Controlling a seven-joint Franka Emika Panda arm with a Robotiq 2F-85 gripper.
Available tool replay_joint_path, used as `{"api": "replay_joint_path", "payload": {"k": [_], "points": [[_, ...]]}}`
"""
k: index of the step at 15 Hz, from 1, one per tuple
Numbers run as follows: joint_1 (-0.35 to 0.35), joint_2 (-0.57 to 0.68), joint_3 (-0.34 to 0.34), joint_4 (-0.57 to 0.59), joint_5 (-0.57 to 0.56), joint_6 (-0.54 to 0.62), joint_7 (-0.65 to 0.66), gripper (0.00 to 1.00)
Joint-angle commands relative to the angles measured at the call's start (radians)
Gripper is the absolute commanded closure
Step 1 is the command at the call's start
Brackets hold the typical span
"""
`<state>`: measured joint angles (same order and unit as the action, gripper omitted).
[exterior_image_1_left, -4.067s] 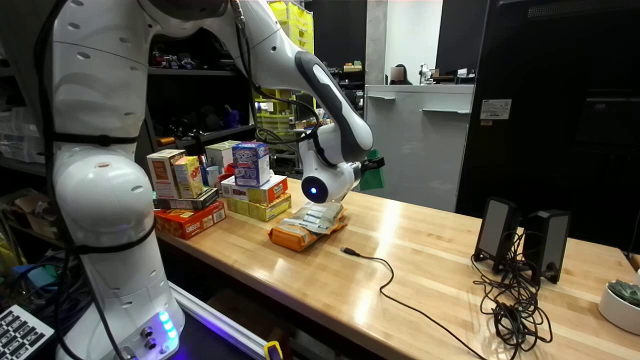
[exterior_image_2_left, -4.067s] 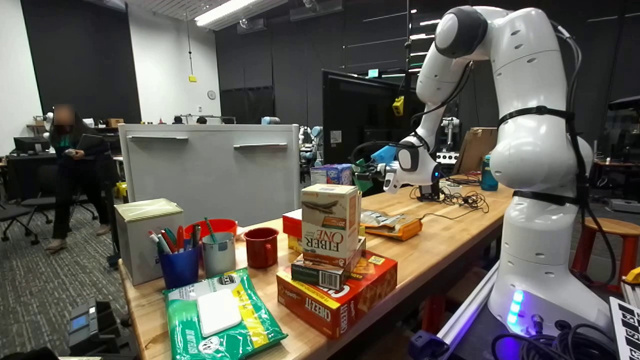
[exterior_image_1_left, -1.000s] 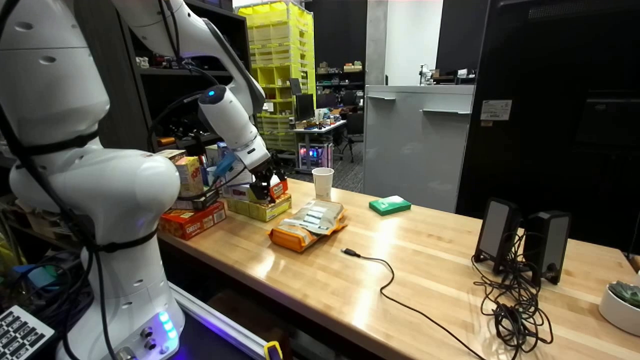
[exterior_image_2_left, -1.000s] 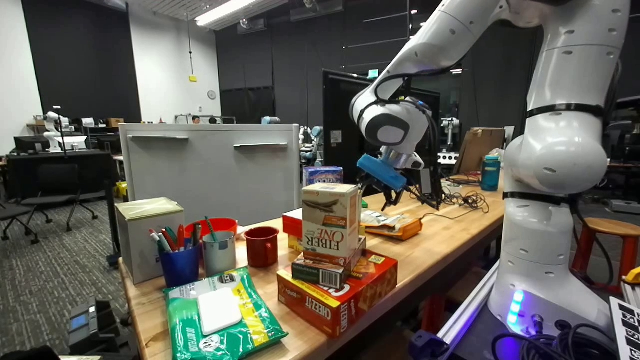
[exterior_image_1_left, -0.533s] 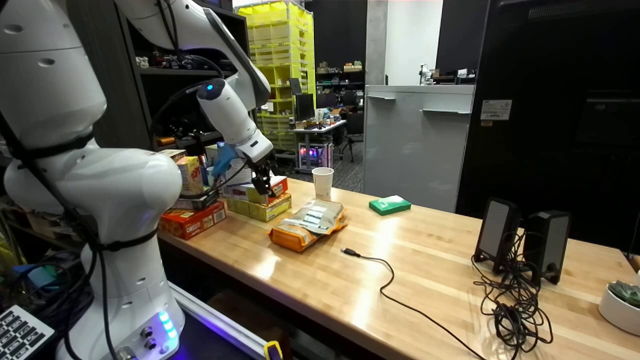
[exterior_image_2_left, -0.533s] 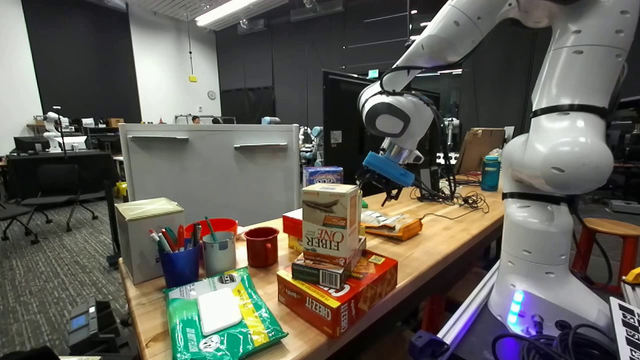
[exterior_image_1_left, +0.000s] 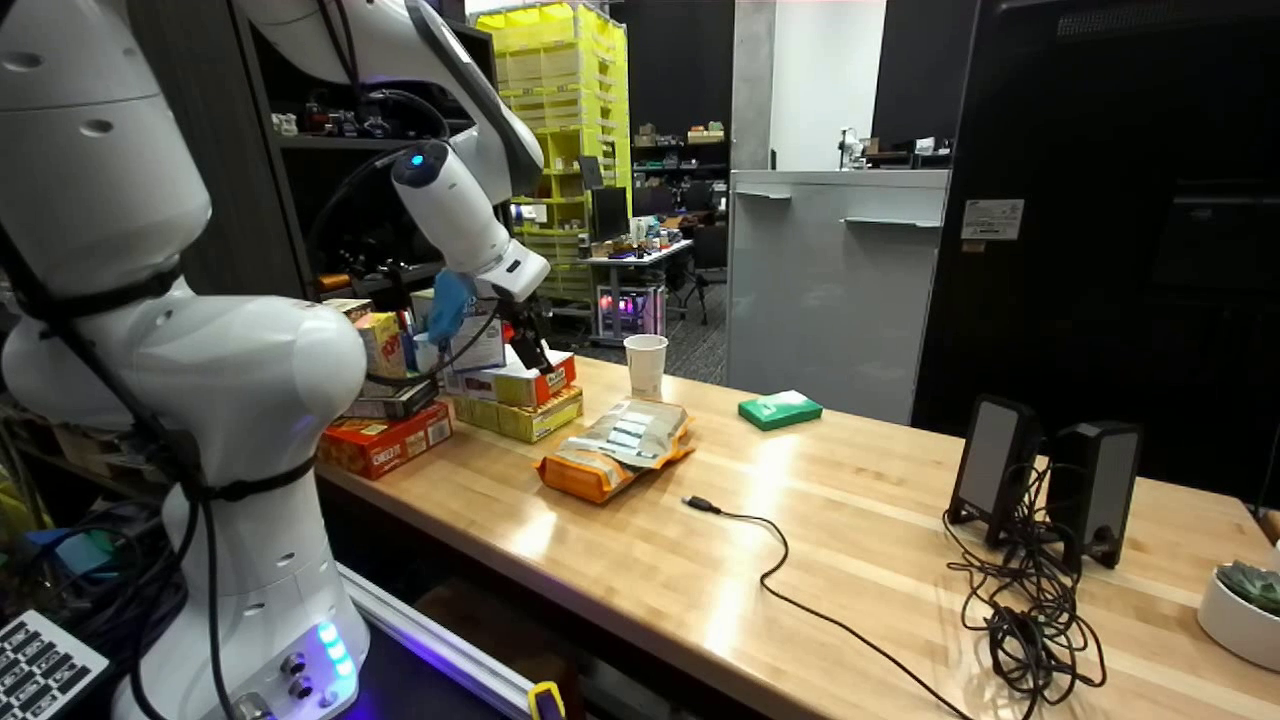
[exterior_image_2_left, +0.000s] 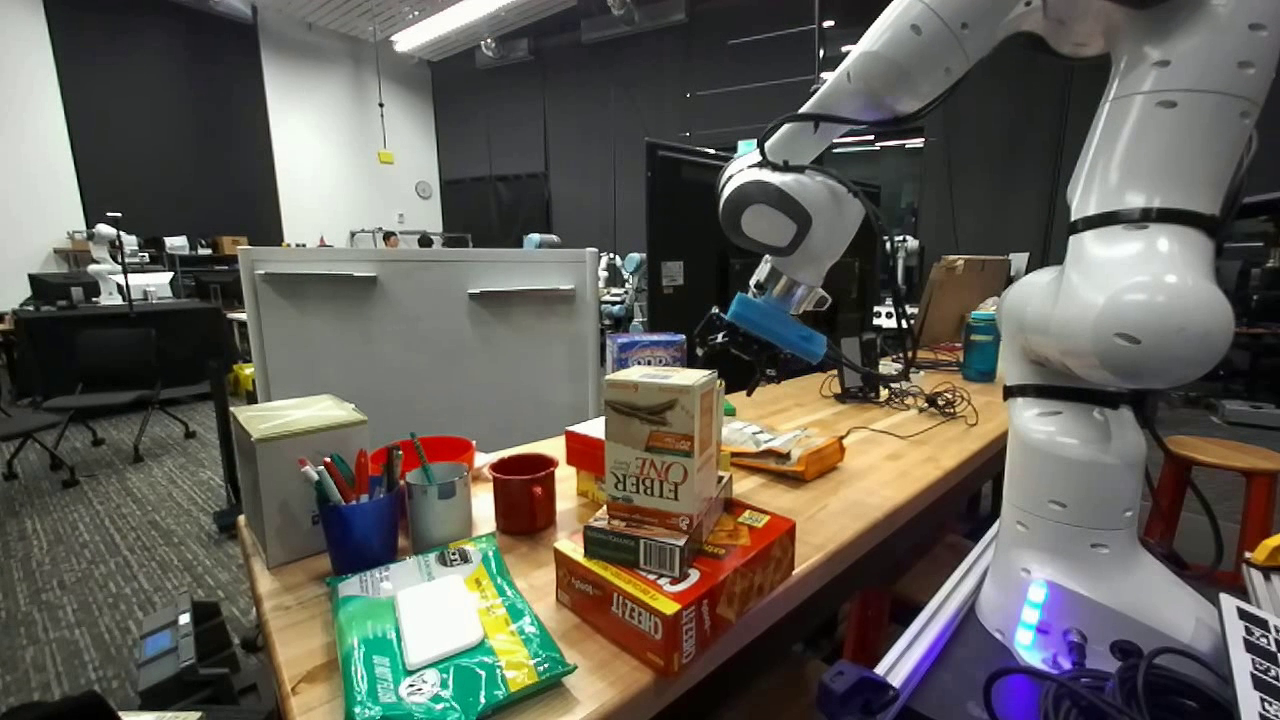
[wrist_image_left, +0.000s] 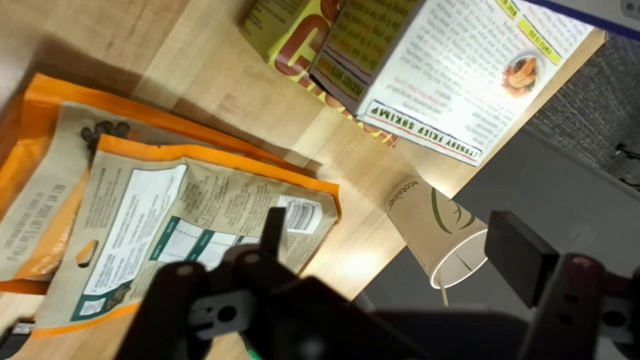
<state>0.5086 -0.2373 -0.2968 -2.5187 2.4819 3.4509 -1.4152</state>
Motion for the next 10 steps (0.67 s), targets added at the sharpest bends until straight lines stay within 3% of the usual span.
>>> {"api": "replay_joint_path", "payload": {"k": [1, 10], "points": [[0.006, -0.001, -0.009, 0.045, 0.054, 0.023, -0.129, 0.00], [-0.014, 0.065, -0.004, 0.114, 0.133, 0.023, -0.321, 0.00]]}}
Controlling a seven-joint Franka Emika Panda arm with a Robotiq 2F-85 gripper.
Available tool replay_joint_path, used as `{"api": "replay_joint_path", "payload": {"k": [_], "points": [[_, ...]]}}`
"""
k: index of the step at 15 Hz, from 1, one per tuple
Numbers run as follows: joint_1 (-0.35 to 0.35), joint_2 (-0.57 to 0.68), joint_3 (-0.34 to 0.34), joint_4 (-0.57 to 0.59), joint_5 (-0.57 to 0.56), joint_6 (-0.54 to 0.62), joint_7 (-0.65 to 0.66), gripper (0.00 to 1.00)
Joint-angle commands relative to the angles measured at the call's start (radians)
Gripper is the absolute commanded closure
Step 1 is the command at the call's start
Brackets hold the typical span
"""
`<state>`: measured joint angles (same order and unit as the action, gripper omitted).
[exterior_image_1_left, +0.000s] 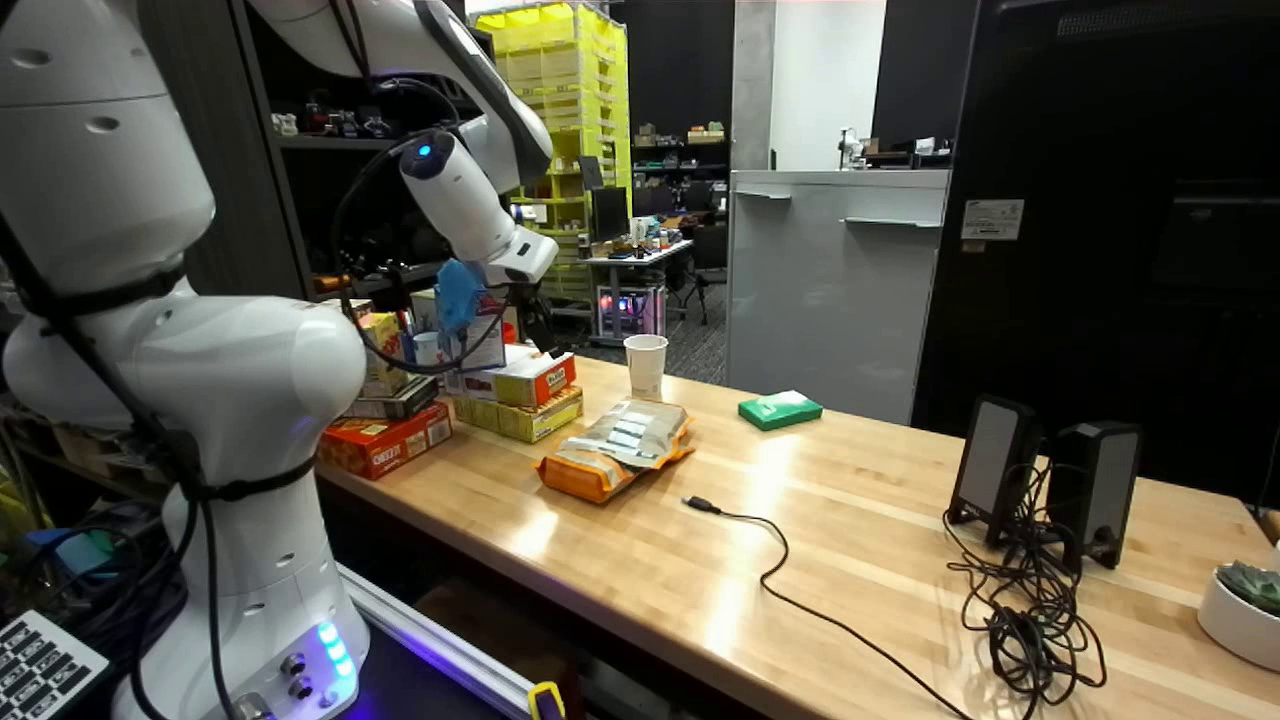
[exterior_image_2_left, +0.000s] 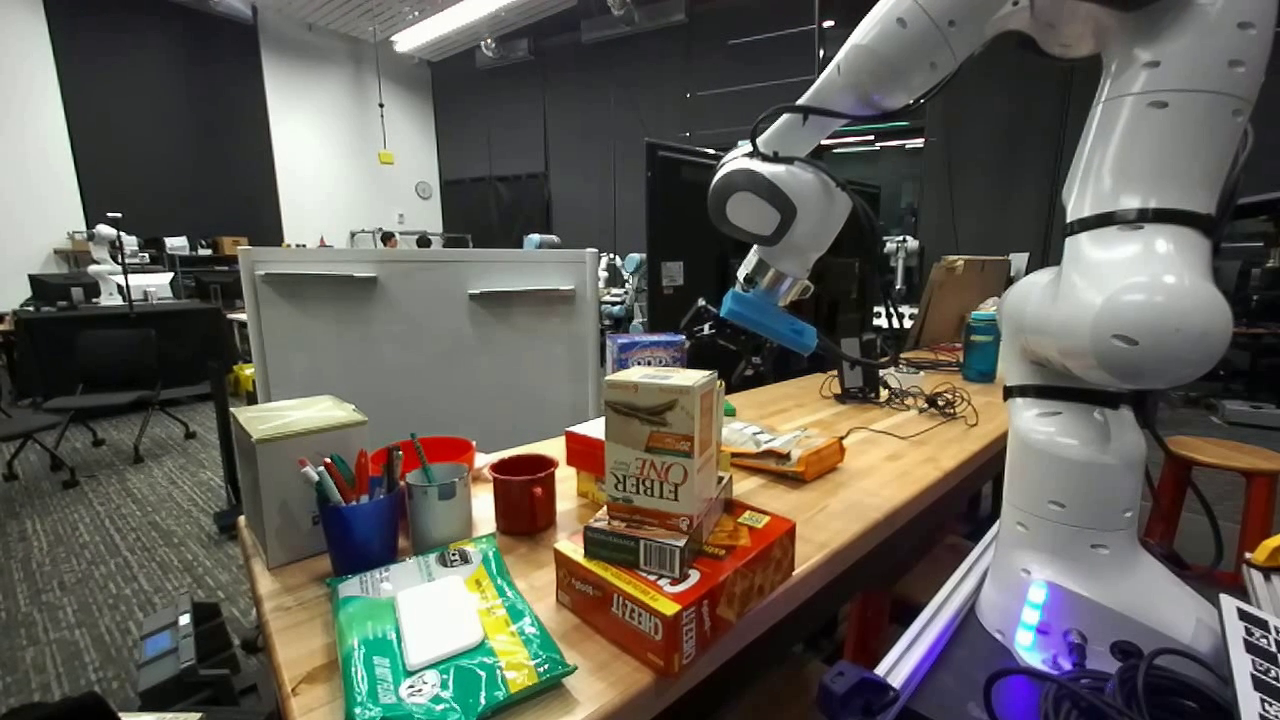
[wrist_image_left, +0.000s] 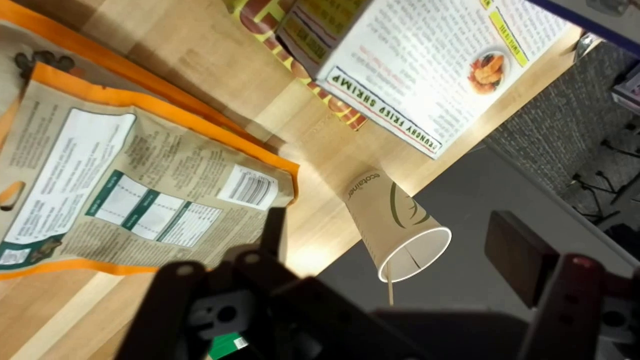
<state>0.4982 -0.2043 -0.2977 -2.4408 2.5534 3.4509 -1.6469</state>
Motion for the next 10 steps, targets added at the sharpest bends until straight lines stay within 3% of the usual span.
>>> {"api": "replay_joint_path", "payload": {"k": [1, 4, 10], "points": [[0.000, 0.040, -0.008, 0.041, 0.076, 0.023, -0.112, 0.00], [0.025, 0.060, -0.016, 0.035, 0.046, 0.023, -0.098, 0.00], [0.005, 0.079, -0.004, 0.022, 0.043, 0.000, -0.095, 0.00]]}}
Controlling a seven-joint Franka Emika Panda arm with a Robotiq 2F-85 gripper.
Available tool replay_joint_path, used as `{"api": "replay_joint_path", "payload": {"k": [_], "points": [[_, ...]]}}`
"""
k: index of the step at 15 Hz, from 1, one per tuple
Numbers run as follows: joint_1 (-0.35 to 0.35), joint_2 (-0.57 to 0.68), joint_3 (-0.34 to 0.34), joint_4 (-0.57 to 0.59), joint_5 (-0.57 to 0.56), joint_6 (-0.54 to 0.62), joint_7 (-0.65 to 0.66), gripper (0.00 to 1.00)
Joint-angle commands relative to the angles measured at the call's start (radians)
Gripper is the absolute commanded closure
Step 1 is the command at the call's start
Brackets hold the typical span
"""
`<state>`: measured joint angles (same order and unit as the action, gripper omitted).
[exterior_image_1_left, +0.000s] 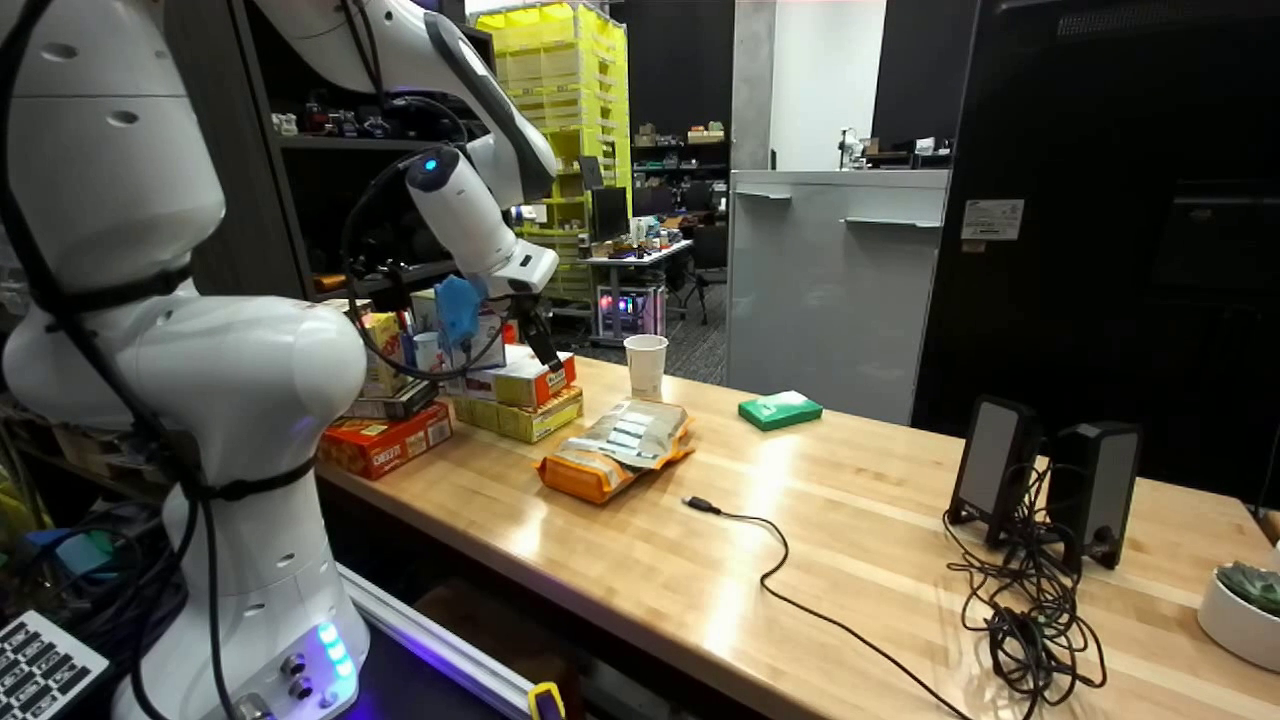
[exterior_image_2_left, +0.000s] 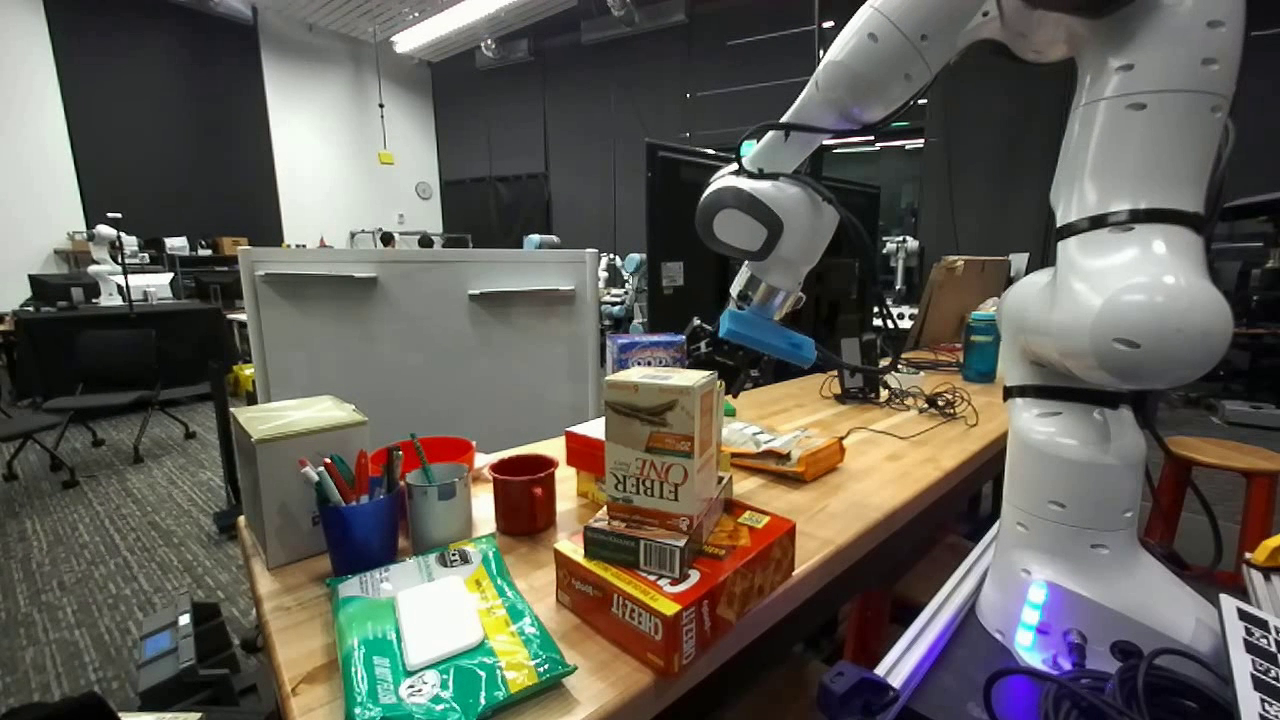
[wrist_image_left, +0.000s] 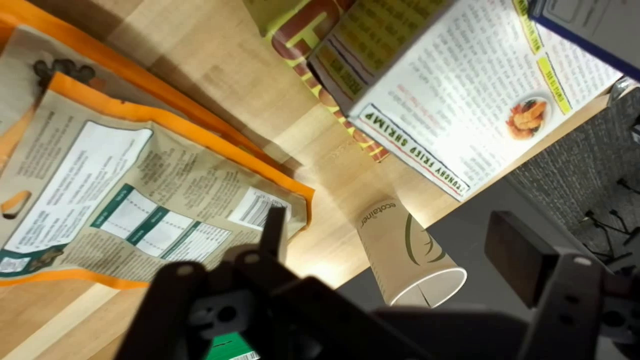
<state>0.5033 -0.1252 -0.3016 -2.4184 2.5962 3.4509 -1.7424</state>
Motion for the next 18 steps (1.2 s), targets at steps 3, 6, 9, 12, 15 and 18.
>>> {"api": "replay_joint_path", "payload": {"k": [3, 6, 9, 12, 15, 18], "points": [[-0.001, 0.011, 0.000, 0.004, 0.000, 0.000, -0.001, 0.00], [-0.001, 0.014, 0.000, 0.008, 0.000, 0.000, -0.001, 0.00], [-0.001, 0.015, 0.000, 0.009, 0.000, 0.000, -0.001, 0.00], [-0.002, 0.015, 0.000, 0.009, 0.000, 0.000, -0.002, 0.00], [-0.002, 0.015, 0.000, 0.010, 0.000, 0.000, -0.002, 0.00], [-0.024, 0.011, -0.006, 0.018, -0.012, 0.009, 0.013, 0.00]]}}
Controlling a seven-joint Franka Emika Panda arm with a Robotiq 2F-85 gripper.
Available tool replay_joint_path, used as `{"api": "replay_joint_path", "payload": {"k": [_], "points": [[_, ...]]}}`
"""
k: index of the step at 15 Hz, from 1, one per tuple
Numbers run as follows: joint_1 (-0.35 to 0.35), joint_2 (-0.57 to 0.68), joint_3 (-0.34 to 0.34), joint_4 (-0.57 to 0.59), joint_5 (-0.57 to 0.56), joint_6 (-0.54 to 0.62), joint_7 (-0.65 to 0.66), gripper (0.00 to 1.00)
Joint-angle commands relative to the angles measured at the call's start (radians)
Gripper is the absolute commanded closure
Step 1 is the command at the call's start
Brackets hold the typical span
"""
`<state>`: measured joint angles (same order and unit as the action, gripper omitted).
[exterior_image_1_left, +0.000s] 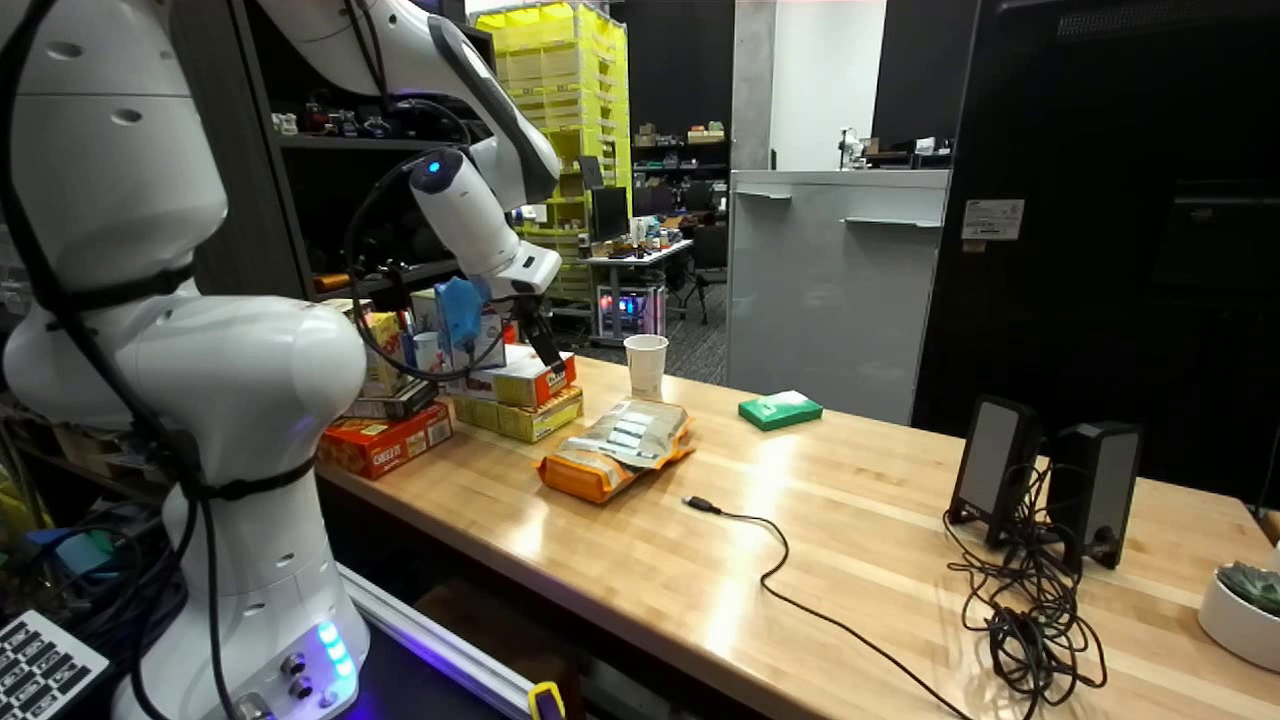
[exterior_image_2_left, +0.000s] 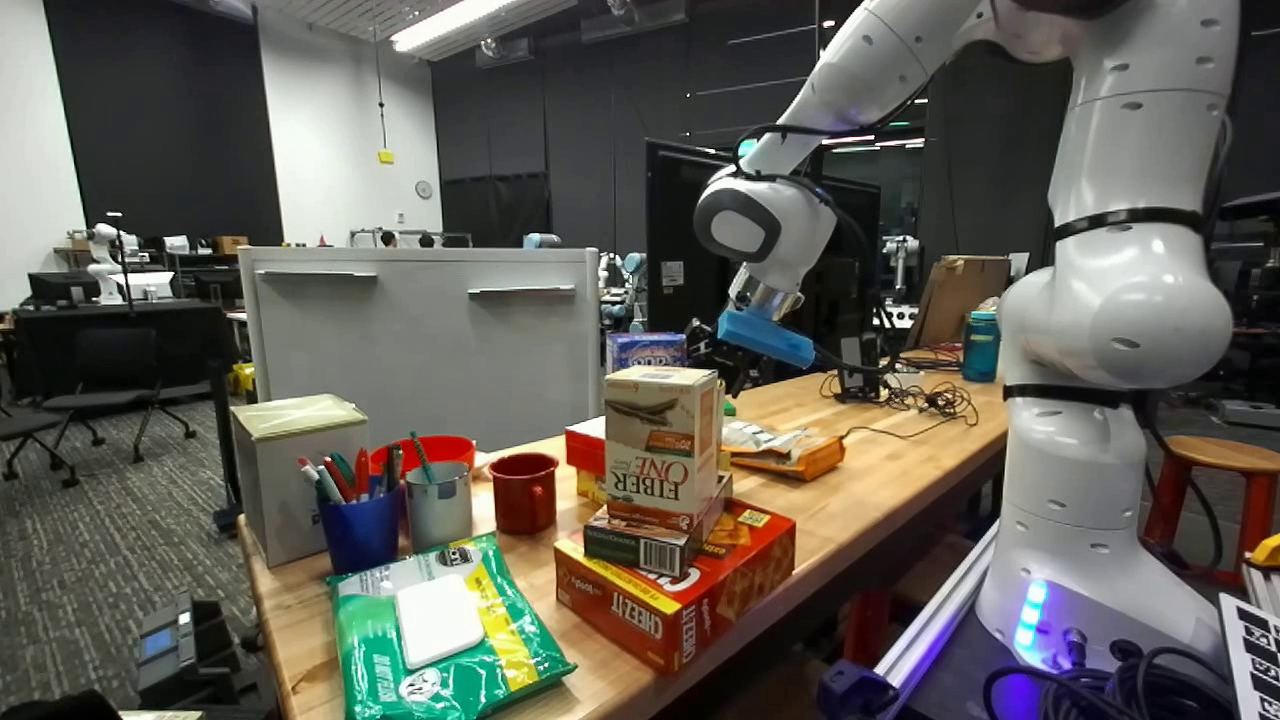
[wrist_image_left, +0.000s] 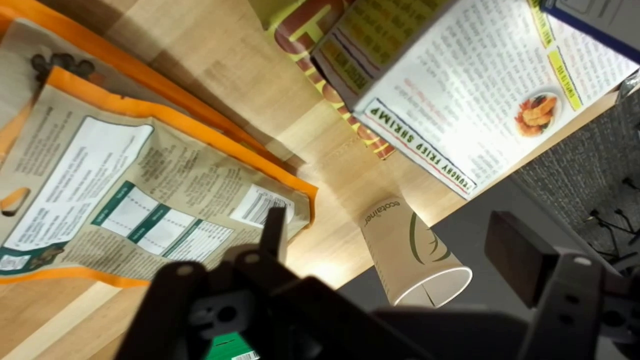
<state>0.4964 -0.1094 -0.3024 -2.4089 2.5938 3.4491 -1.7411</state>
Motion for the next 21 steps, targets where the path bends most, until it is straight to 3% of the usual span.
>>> {"api": "replay_joint_path", "payload": {"k": [1, 5, 10, 21], "points": [[-0.032, -0.006, -0.006, 0.012, -0.018, 0.013, 0.021, 0.00], [-0.102, -0.007, -0.025, 0.018, -0.045, 0.011, 0.050, 0.00], [-0.158, -0.002, -0.102, -0.002, -0.018, -0.030, 0.028, 0.00], [-0.101, -0.013, -0.363, -0.147, -0.029, -0.146, 0.031, 0.00]]}}
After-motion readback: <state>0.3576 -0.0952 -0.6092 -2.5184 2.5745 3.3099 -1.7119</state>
